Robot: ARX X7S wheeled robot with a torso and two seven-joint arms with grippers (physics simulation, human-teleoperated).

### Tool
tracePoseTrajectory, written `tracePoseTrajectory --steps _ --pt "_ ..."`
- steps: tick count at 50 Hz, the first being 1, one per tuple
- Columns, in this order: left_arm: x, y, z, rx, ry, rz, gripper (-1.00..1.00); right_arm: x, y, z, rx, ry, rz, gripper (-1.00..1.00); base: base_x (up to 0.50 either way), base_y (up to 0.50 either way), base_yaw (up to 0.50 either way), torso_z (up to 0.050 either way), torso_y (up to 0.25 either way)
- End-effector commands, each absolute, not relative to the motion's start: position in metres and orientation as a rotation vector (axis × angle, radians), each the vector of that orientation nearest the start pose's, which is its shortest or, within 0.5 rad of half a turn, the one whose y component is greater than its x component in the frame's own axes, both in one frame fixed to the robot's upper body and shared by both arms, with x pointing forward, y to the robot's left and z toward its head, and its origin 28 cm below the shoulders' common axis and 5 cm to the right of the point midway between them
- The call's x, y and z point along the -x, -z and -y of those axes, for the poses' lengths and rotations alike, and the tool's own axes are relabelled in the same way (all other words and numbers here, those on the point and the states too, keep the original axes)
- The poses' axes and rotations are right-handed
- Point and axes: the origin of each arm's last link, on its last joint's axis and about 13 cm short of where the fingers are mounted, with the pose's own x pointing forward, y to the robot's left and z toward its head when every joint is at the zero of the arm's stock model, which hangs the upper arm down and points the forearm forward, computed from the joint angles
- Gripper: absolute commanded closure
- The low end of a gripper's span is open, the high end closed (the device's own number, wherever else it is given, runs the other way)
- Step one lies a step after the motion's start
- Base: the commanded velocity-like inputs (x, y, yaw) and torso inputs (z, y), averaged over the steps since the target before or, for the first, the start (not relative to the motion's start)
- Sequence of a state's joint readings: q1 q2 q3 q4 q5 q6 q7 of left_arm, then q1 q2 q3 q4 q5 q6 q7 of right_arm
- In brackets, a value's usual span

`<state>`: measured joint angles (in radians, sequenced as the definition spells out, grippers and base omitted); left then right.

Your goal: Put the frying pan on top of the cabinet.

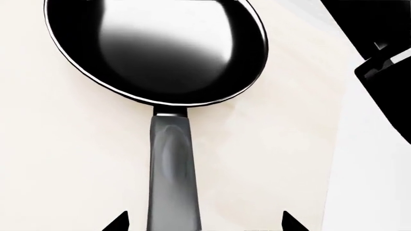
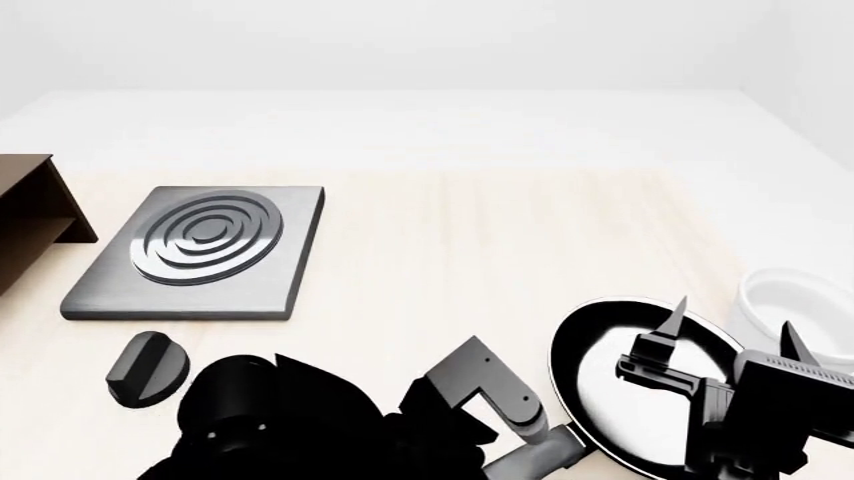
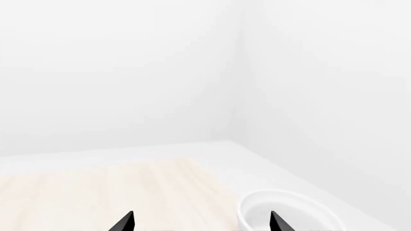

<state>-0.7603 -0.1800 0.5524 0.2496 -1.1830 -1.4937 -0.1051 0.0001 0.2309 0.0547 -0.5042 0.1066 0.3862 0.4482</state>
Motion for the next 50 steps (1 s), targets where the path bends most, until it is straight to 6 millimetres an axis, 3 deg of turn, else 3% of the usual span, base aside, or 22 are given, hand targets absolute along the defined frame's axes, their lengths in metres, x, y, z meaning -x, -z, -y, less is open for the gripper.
tracePoseTrajectory --steps 1,22,27,28,43,50 --pt "-0.240 -0.142 -0.120 -0.175 1.103 -0.839 -1.00 -0.203 -0.096 0.144 0.108 0.435 0.144 -1.00 0.00 0.00 0.00 0.000 0.000" --pt "-0.273 -0.106 -0.114 -0.221 1.062 -0.944 -1.00 -0.203 -0.092 0.141 0.095 0.415 0.139 -1.00 0.00 0.00 0.00 0.000 0.000" --pt "-0.273 -0.101 -0.112 -0.235 1.074 -0.950 -1.00 -0.202 -0.093 0.140 0.094 0.410 0.142 -1.00 0.00 0.00 0.00 0.000 0.000" --pt "-0.274 -0.099 -0.112 -0.236 1.047 -0.941 1.00 -0.202 -0.092 0.140 0.095 0.409 0.142 -1.00 0.00 0.00 0.00 0.000 0.000" --pt "-0.274 -0.099 -0.115 -0.254 1.045 -0.938 1.00 -0.202 -0.092 0.138 0.088 0.399 0.145 -1.00 0.00 0.00 0.00 0.000 0.000" --pt "-0.273 -0.112 -0.124 -0.258 0.951 -0.878 1.00 -0.201 -0.094 0.139 0.087 0.401 0.150 -1.00 0.00 0.00 0.00 0.000 0.000"
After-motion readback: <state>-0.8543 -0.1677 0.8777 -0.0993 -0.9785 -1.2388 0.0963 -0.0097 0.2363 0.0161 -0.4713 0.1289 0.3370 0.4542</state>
